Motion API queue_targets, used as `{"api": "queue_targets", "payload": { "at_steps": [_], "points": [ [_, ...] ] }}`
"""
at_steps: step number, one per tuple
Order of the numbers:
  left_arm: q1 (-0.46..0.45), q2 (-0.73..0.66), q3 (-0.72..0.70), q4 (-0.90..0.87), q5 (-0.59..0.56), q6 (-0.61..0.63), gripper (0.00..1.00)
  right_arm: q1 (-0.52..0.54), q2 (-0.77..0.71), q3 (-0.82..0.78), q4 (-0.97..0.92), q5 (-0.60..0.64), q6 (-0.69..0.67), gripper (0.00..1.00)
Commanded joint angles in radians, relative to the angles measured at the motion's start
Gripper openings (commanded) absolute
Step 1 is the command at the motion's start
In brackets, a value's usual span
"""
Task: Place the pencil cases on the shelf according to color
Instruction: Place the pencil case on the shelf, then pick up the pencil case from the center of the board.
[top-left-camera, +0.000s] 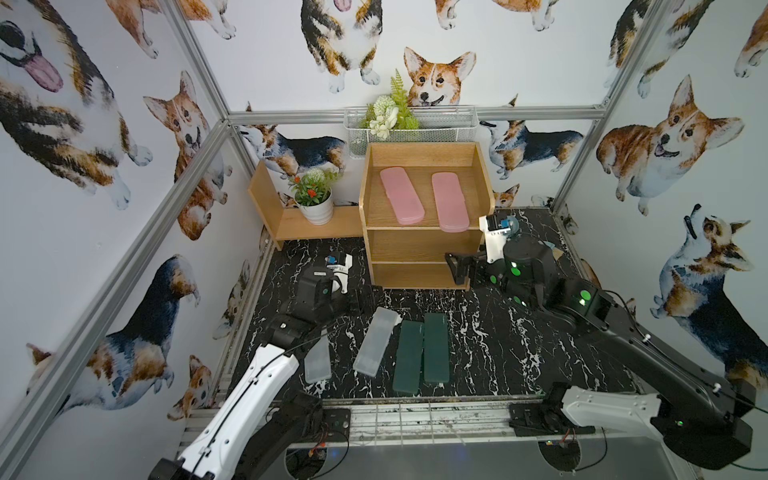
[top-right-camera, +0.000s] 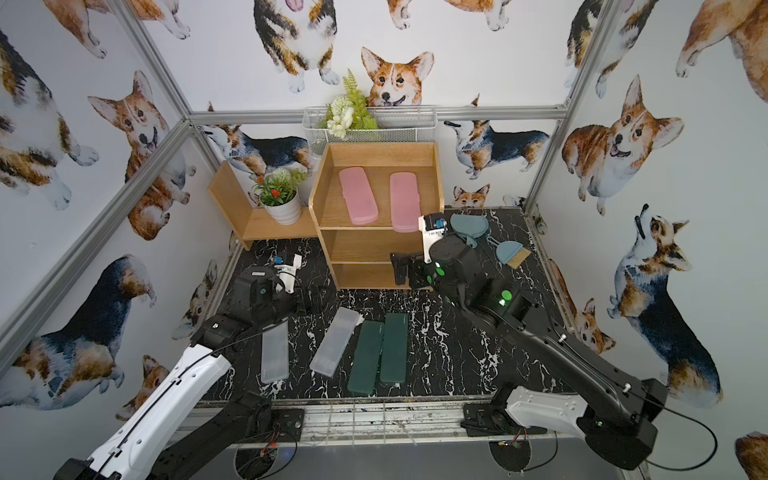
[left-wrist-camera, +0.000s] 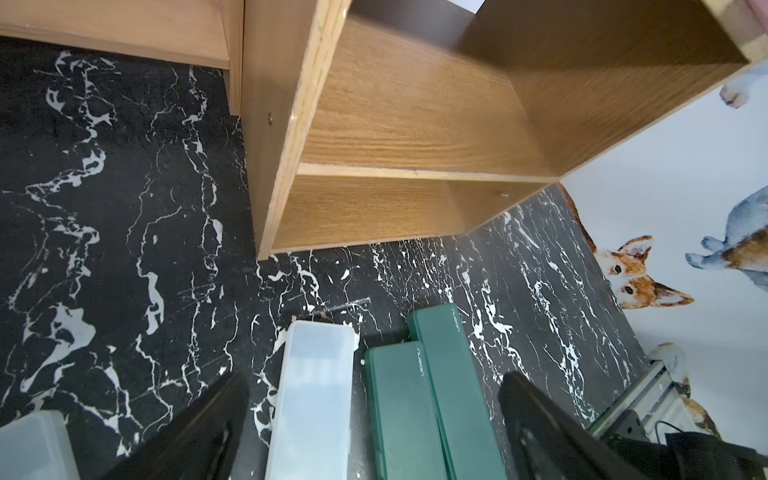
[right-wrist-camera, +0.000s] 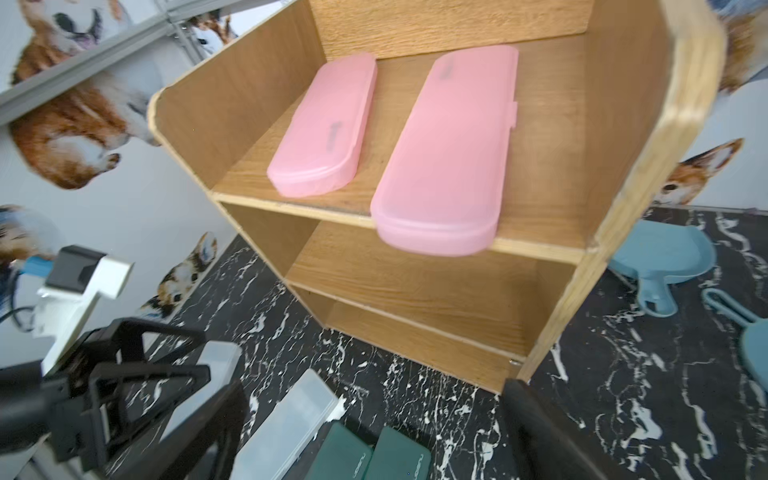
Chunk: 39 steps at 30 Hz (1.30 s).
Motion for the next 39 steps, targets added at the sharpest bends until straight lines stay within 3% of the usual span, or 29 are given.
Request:
{"api": "queue_targets", "payload": {
  "at_steps": [1, 4, 8, 12, 15, 18, 21, 28, 31, 35, 39],
  "points": [
    [-0.006, -0.052, -0.036, -0.019, -0.044, -0.070, 0.99, 0.000, -0.069, -0.137, 0.114, -0.190, 0.062, 1.00],
    [-0.020, -0.082, -0.088, -0.026, -0.074, -0.100, 0.99, 0.000, -0.117, -0.275, 0.170, -0.270, 0.093, 1.00],
    [-0.029, -0.065, -0.004, -0.117, -0.177, -0.055, 0.99, 0.010, -0.144, -0.315, 0.118, -0.286, 0.178, 1.00],
    [-0.029, -0.045, 0.053, -0.157, -0.249, -0.004, 0.99, 0.049, -0.191, -0.407, 0.081, -0.176, 0.266, 1.00],
    [-0.029, -0.039, 0.047, -0.141, -0.251, -0.047, 0.99, 0.100, -0.171, -0.473, 0.032, -0.115, 0.310, 1.00],
    [-0.028, -0.071, -0.016, -0.069, -0.196, -0.096, 0.99, 0.190, -0.125, -0.522, -0.010, -0.003, 0.385, 1.00],
    [-0.029, -0.103, -0.083, -0.048, -0.212, -0.091, 0.99, 0.266, -0.058, -0.558, -0.037, 0.100, 0.526, 1.00],
    [-0.030, -0.133, -0.065, -0.102, -0.285, -0.058, 0.99, 0.386, 0.210, -0.513, 0.006, 0.085, 0.704, 1.00],
    [-0.031, -0.144, -0.013, -0.161, -0.340, -0.146, 0.99, 0.410, 0.306, -0.484, 0.033, 0.063, 0.732, 1.00],
    [-0.030, -0.154, 0.015, -0.111, -0.228, -0.175, 0.99, 0.419, 0.387, -0.463, 0.035, 0.054, 0.749, 1.00],
    [-0.030, -0.107, -0.012, -0.081, -0.269, -0.153, 1.00, 0.419, 0.443, -0.434, 0.038, 0.050, 0.715, 1.00]
  ]
}}
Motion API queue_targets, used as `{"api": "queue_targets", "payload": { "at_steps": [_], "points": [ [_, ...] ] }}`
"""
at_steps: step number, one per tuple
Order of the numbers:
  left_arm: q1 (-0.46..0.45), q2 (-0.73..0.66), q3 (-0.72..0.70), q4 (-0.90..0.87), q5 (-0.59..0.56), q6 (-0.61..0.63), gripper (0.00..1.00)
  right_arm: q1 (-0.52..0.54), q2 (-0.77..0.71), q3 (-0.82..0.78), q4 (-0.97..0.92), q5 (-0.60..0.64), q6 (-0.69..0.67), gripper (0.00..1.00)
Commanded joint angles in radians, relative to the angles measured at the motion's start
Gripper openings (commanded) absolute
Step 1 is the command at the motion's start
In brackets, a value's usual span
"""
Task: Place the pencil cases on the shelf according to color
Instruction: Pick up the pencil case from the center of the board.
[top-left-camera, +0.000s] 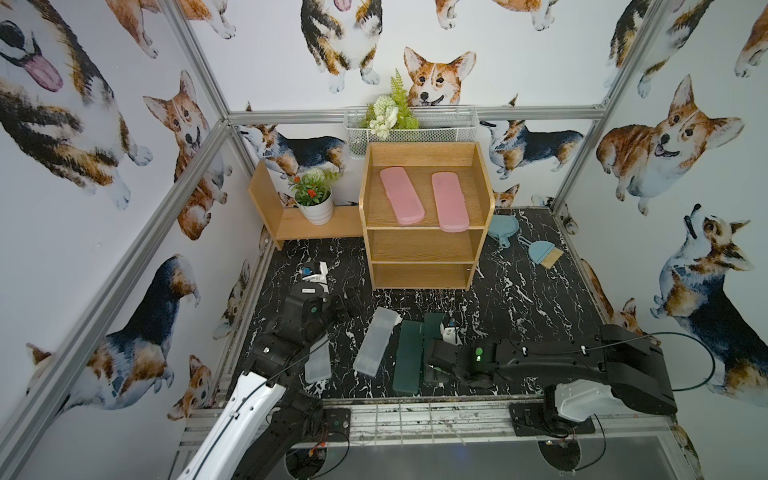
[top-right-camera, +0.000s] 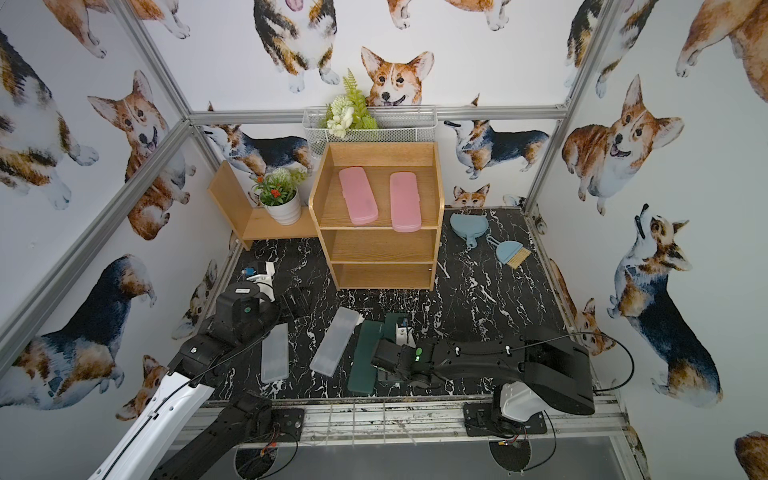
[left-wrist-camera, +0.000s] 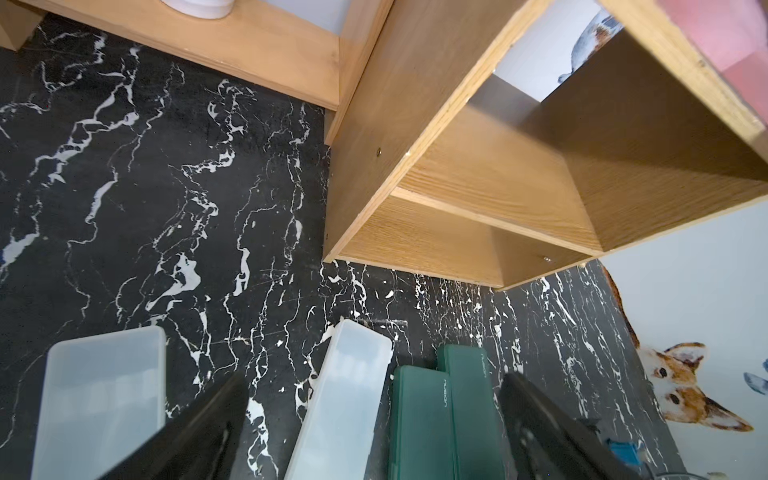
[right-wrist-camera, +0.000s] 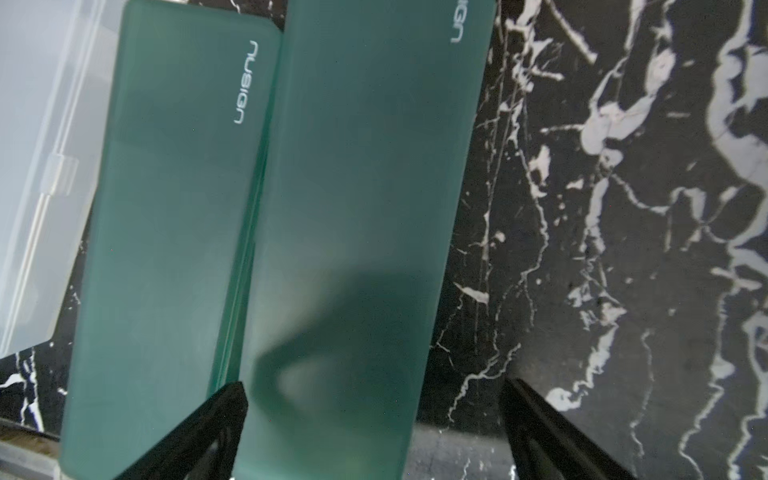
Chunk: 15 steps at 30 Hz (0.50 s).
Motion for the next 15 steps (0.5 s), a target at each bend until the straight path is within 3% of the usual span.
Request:
{"api": "queue_targets", "payload": {
  "at_steps": [1, 8, 15],
  "points": [
    [0.000, 0.034, -0.014, 0.028, -0.011, 0.001, 0.99, 0.000, 0.040, 0.033, 0.004, 0.006, -0.016, 1.00],
    [-0.001, 0.062, -0.014, 0.090, -0.003, -0.003, 0.99, -0.006, 0.099, 0.045, -0.056, 0.004, -0.009, 1.00],
    [-0.001, 0.122, -0.011, 0.068, 0.012, 0.027, 0.99, -0.051, -0.104, -0.134, 0.028, -0.018, -0.041, 1.00]
  ]
}}
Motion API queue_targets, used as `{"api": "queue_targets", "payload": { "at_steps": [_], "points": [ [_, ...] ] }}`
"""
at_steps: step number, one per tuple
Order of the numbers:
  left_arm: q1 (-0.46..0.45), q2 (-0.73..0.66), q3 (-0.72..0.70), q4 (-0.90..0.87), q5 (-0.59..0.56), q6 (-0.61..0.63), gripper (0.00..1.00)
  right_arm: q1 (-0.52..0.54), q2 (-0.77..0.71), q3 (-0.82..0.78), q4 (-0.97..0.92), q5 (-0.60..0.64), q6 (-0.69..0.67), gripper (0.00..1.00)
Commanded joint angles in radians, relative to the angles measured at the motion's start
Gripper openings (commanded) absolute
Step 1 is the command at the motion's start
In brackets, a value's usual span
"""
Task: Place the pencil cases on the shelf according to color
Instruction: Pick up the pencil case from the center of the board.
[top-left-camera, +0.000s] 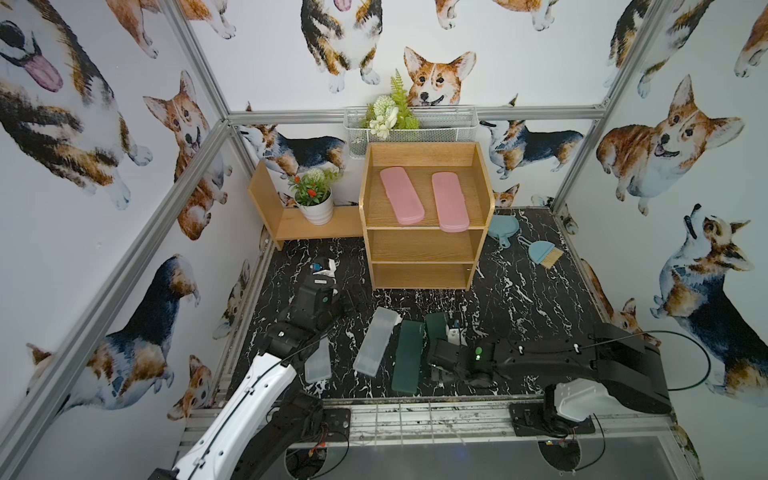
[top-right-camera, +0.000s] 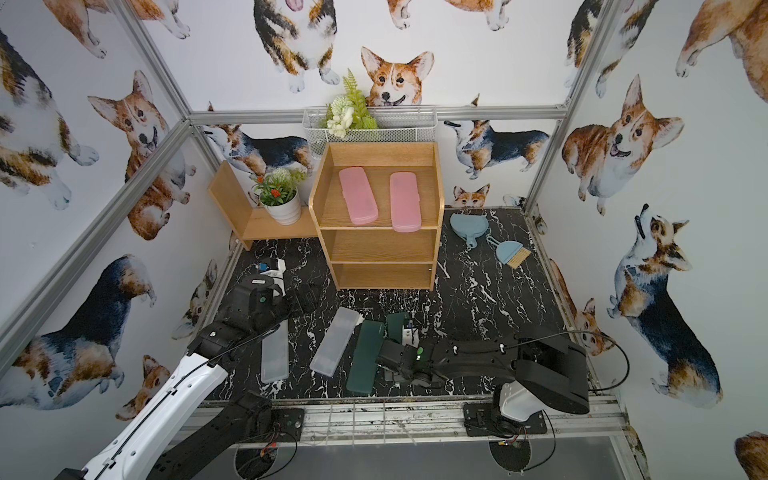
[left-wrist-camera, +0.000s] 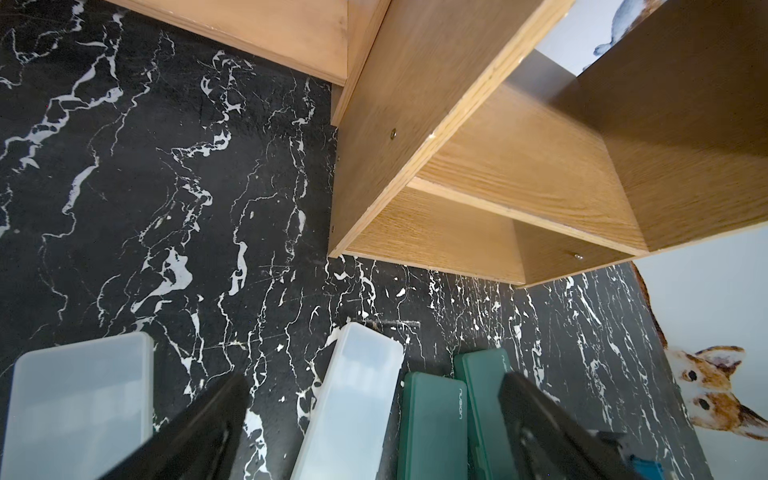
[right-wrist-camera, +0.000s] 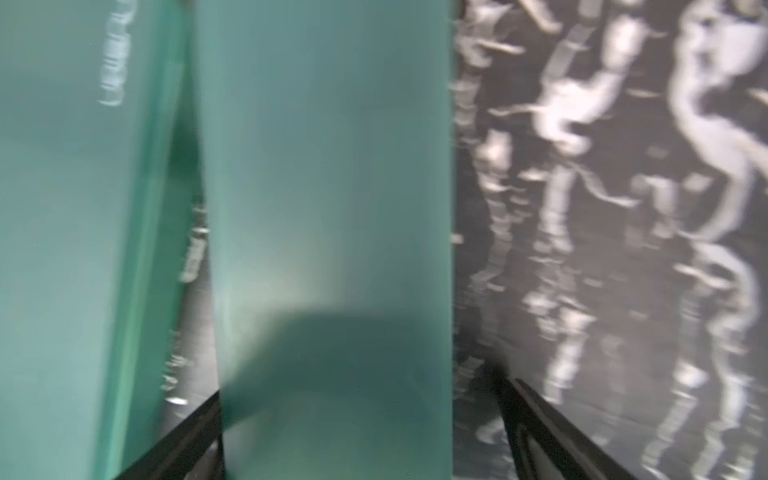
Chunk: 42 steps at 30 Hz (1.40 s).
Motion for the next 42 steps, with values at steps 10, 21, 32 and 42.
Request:
{"api": "queue_targets", "payload": {
  "at_steps": [10, 21, 32, 42],
  "points": [
    [0.000, -0.025, -0.045, -0.054, -0.029, 0.044, 0.99, -0.028, -0.260, -0.087, -0.068, -0.016, -0.154, 0.99],
    [0.000, -0.037, -0.071, -0.040, -0.040, 0.051, 0.99, 0.020, -0.201, -0.078, -0.013, -0.044, -0.127, 0.93],
    [0.000, -0.033, -0.079, -0.019, -0.030, 0.054, 0.99, 0.031, -0.047, -0.064, 0.000, -0.040, -0.120, 0.88],
    [-0.002, -0.056, -0.090, 0.000, -0.053, 0.057, 0.99, 0.032, -0.078, -0.125, 0.035, -0.033, -0.083, 0.74]
  ]
}}
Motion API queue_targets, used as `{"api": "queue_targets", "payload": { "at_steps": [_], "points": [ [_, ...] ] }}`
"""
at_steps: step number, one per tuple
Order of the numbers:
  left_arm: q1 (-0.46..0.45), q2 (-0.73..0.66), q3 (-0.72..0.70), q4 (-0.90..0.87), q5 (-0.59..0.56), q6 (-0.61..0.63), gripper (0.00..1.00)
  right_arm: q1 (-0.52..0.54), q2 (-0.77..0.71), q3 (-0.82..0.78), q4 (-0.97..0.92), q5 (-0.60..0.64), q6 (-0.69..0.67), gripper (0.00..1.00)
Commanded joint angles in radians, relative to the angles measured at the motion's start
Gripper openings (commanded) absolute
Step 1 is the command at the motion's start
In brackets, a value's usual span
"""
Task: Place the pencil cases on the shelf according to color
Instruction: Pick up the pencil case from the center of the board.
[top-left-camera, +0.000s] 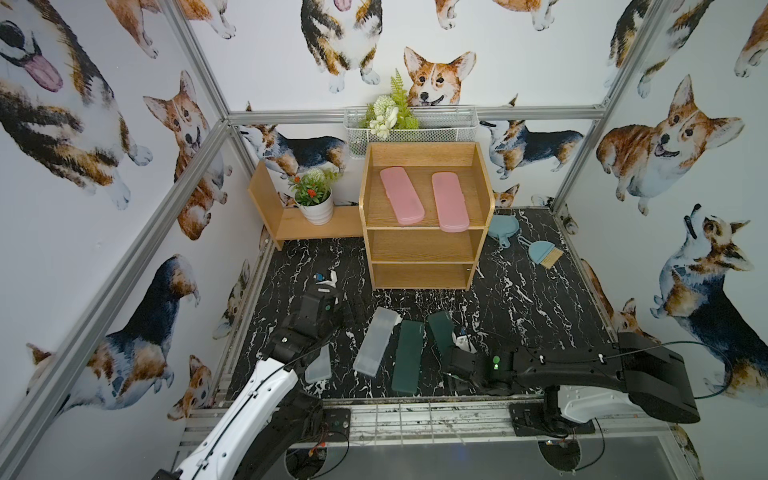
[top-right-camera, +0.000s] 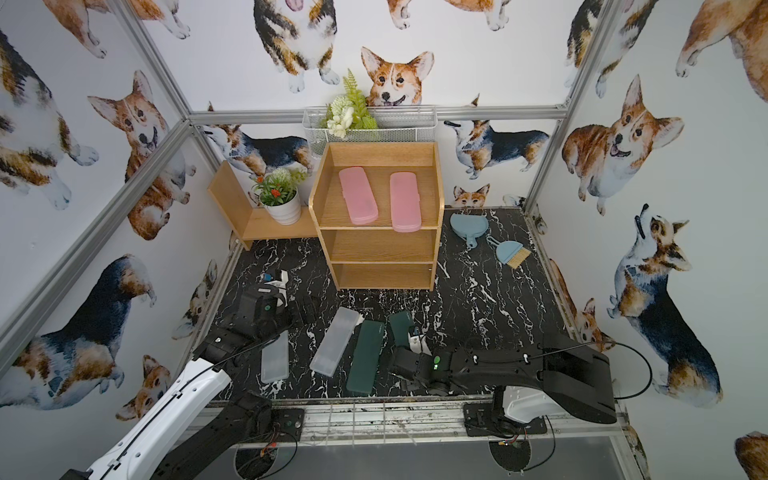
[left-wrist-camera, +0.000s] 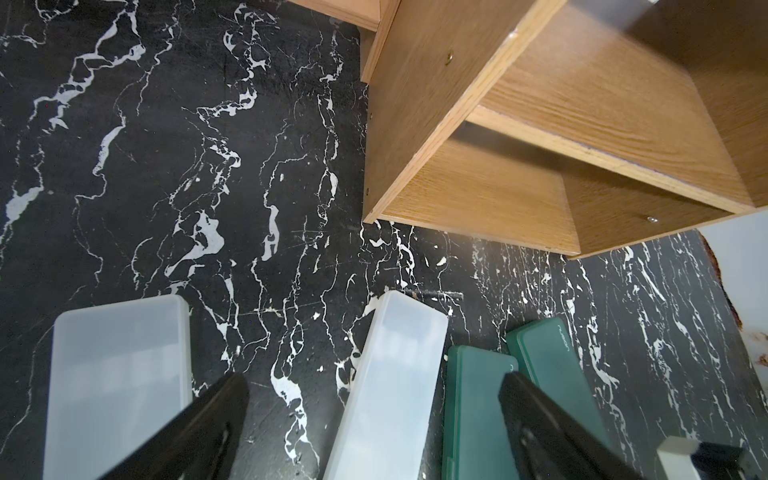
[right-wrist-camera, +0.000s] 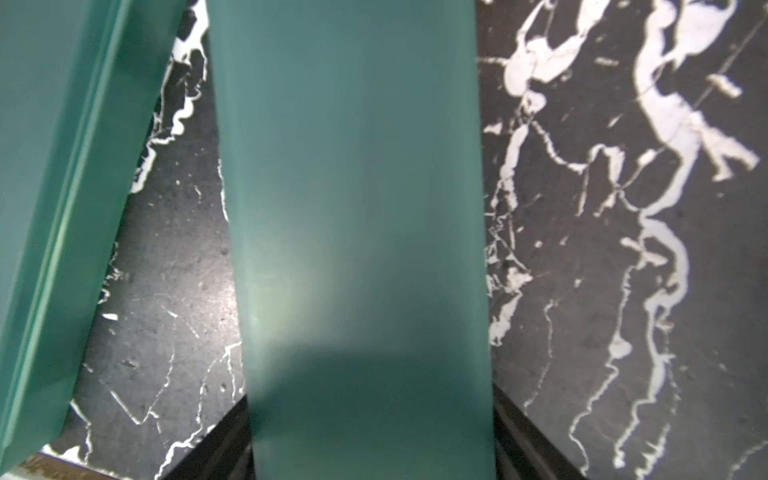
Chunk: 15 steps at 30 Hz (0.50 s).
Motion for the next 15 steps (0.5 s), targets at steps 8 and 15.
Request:
{"api": "queue_targets", "payload": {
  "at_steps": [8, 15],
  "points": [
    [-0.001, 0.000, 0.022, 0.007, -0.033, 0.038, 0.99, 0.017, -0.081, 0.000, -0.063, 0.009, 0.069, 0.50],
    [0.000, 0.005, 0.021, 0.020, -0.019, 0.047, 0.99, 0.022, -0.238, 0.080, -0.145, 0.061, 0.069, 0.43]
  ]
}}
